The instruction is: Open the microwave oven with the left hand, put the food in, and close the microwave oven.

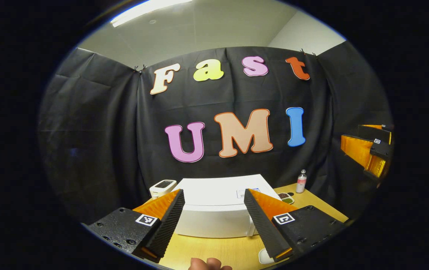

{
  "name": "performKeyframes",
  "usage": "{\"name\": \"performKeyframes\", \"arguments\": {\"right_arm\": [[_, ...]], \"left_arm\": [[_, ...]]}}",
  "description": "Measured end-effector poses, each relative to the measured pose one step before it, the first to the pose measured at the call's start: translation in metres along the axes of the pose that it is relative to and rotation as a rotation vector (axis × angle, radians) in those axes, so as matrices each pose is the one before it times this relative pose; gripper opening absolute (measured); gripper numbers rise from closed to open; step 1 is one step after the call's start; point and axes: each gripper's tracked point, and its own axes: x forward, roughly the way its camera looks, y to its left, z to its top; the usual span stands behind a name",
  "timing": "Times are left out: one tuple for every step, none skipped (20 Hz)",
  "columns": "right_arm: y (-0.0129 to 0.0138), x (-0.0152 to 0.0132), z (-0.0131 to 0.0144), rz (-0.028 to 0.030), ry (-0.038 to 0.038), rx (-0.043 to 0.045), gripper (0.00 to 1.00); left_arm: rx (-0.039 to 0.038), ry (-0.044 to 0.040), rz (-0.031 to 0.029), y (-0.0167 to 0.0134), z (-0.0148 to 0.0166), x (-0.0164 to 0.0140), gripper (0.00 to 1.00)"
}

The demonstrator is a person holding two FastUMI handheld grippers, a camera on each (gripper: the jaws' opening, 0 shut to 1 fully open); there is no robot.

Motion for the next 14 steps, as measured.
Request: {"name": "performKeyframes", "arguments": {"right_arm": [[-0.00181,-0.00008,-0.00065,-0.00249,0.00084,-0.00255,0.97],[-0.00133,0.00040,0.00023,-0.00278,0.00128,0.00033,0.95],[-0.00129,-0.00036,-0.00091,-0.00291,0.00396,0.00193,0.97],[-0.00049,0.00023,-0.00089,-0.00047,0.00417,0.00382,0.97],[-0.00086,-0.00011,-0.00045,-0.00070,0.00543,0.00205,0.97],[-0.00171,-0.00023,0.00012,-0.00256,0.00365,0.00138,0.97],[-0.00120,-0.00075,-0.00006,-0.00053,0.00220,0.00129,0.97],[-0.00028,0.00078,0.00172,-0.00094,0.00076,-0.00042,0.97],[-0.00138,-0.00047,-0.00050,-0.00307,0.00084,-0.00325,0.97],[-0.00120,-0.00069,0.00145,-0.00321,-0.00030,-0.00564,0.96],[-0.00149,-0.00079,0.00020,-0.00359,0.00208,-0.00768,0.96],[-0.00257,-0.00116,-0.00040,-0.00462,0.00433,-0.01035,0.95],[-0.00235,-0.00214,-0.00008,-0.00420,-0.00002,-0.00910,0.95],[-0.00204,-0.00171,0.00079,-0.00453,0.00051,-0.00814,0.96]], "left_arm": [[-0.00105,0.00569,-0.00450,-0.00199,-0.00490,0.00203,0.96],[0.00068,0.00622,-0.00312,-0.00225,-0.00644,0.00282,0.96],[0.00312,0.00980,-0.00723,-0.00386,-0.00731,0.00386,0.96],[0.00271,0.01203,-0.00406,-0.00313,-0.00848,0.00386,0.96],[-0.00631,0.02082,-0.00271,-0.00339,-0.01080,0.00419,0.96],[-0.01488,0.01742,-0.01054,-0.00586,-0.00989,0.00490,0.96],[-0.01783,0.01072,-0.00644,-0.00482,-0.00863,0.00501,0.96],[-0.01039,0.01423,-0.00818,-0.00533,-0.01111,0.00739,0.96],[0.00551,0.01601,-0.01105,-0.00608,-0.01132,0.00740,0.96],[0.01849,0.01929,-0.00846,-0.00555,-0.01375,0.00772,0.96],[0.02931,0.01351,0.00278,-0.00153,-0.00961,0.00969,0.97],[0.02187,0.00814,0.00226,-0.00113,-0.01028,0.00958,0.97],[0.00806,0.01323,-0.00649,-0.00554,-0.01062,0.00865,0.97],[-0.00044,0.01295,-0.01655,-0.00767,-0.01275,0.00928,0.97]]}}
